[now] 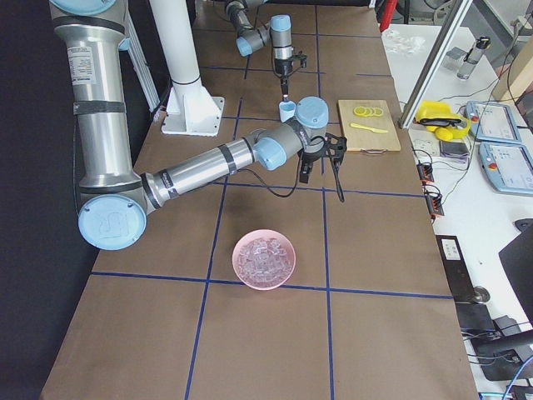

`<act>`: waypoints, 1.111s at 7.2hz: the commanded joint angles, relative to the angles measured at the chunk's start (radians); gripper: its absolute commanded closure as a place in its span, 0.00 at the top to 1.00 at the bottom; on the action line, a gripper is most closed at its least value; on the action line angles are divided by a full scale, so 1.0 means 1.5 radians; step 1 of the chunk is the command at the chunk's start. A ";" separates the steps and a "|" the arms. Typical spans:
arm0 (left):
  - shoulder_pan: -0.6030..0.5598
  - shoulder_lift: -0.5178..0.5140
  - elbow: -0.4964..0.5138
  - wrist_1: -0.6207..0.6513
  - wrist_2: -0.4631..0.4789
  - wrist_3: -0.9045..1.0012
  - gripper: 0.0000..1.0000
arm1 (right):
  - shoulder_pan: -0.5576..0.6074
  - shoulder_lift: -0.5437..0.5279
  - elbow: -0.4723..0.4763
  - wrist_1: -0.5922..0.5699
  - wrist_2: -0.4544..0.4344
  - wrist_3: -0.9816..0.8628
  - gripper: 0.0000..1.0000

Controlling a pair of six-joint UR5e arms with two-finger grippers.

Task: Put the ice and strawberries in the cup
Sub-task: 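Open the left gripper to drop the strawberry into the cup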

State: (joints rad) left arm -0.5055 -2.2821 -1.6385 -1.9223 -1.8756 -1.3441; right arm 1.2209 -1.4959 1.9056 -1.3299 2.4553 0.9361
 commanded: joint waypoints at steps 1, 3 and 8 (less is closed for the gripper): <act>0.001 -0.003 0.003 -0.001 0.015 0.000 0.34 | 0.000 0.000 0.001 0.000 0.002 0.000 1.00; 0.001 -0.001 0.002 -0.001 0.016 0.000 0.69 | 0.000 0.000 0.001 0.000 0.003 0.000 1.00; -0.050 0.116 -0.142 0.009 -0.013 0.055 0.72 | 0.036 -0.002 -0.009 -0.015 0.005 -0.071 1.00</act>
State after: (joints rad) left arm -0.5384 -2.2157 -1.7381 -1.9172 -1.8666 -1.3213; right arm 1.2445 -1.4955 1.8994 -1.3374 2.4620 0.9000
